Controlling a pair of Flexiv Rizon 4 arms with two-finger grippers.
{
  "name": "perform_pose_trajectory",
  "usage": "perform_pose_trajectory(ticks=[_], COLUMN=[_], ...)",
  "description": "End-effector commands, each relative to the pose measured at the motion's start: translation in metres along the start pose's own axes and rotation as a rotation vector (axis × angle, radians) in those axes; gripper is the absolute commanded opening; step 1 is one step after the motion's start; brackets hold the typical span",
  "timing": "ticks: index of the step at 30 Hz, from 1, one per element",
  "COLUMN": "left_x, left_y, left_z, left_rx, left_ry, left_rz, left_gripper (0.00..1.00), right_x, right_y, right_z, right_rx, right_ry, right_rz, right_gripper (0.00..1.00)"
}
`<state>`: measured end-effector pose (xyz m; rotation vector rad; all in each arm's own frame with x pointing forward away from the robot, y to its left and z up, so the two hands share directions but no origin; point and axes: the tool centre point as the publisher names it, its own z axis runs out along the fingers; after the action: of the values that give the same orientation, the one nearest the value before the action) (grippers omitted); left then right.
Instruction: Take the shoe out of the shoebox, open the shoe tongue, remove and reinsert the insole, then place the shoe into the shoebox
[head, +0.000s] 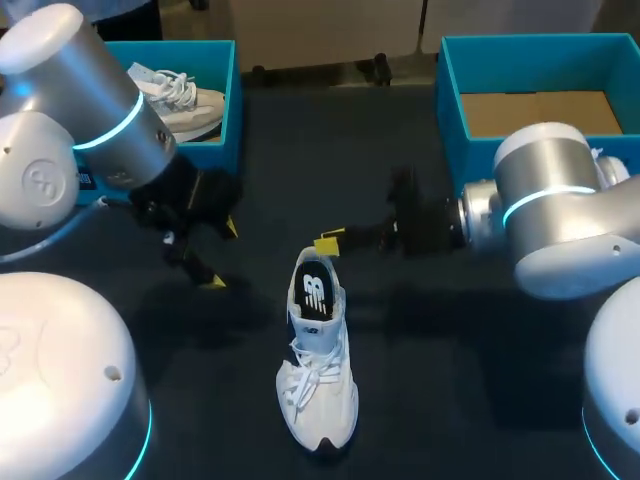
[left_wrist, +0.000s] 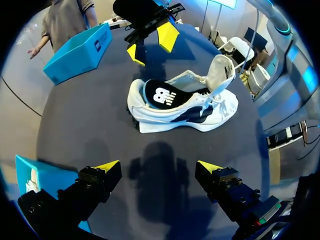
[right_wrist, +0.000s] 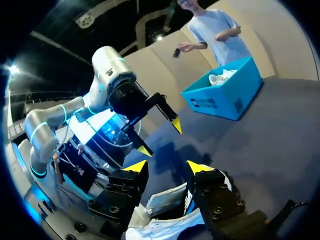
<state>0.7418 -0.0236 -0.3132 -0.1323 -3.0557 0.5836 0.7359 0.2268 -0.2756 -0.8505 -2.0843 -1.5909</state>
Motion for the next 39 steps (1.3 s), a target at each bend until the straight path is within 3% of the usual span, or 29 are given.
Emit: perform_pose_trajectory(ticks=[1,6,9,15,19,23,28,29,39], left_x=[0.005,0.005,0.003,-0.004,-0.006,-0.011,-0.014,-0.015,-0.026], left_y=[0.003,0.008,0.012,0.021,0.027,0.035,0.040,0.041,0.066], left_z=[-0.010,-0.021,-0.027,-0.035,-0.040,-0.042,-0.045,-0.045,-0.061], left_rx=[-0.015,-0.023,-0.012,-0.043,-0.048,-0.063,-0.053,-0.052,-0.113], left_ry=[-0.016,-0.021,-0.004,0.028,0.055,0.049,0.035,0.034,0.069], left_rz=[-0.018,-0.030,-0.030,-0.031,-0.020,-0.044,-0.069,-0.073,-0.017], left_gripper=[1.00,1.00,1.00,1.00,1.00,1.00,1.00,1.00,1.00], right_x=[-0.013,-0.018,-0.021,-0.028,-0.031,-0.035,-0.032,-0.031,-0.018], right_y=[0.006,0.010,0.014,0.022,0.028,0.034,0.041,0.042,0.048], right_z=[-0.024,-0.039,-0.047,-0.061,-0.067,-0.075,-0.084,-0.085,-0.090], right_rx=[0.147,0.223,0.294,0.374,0.437,0.489,0.518,0.523,0.531], right_ry=[0.165,0.189,0.183,0.096,0.008,-0.065,-0.191,-0.216,-0.453], right_rz=[0.036,0.105,0.168,0.250,0.303,0.358,0.382,0.381,0.419], right_gripper=[0.54,0.50,0.54,0.42,0.45,0.40,0.19,0.02,0.00])
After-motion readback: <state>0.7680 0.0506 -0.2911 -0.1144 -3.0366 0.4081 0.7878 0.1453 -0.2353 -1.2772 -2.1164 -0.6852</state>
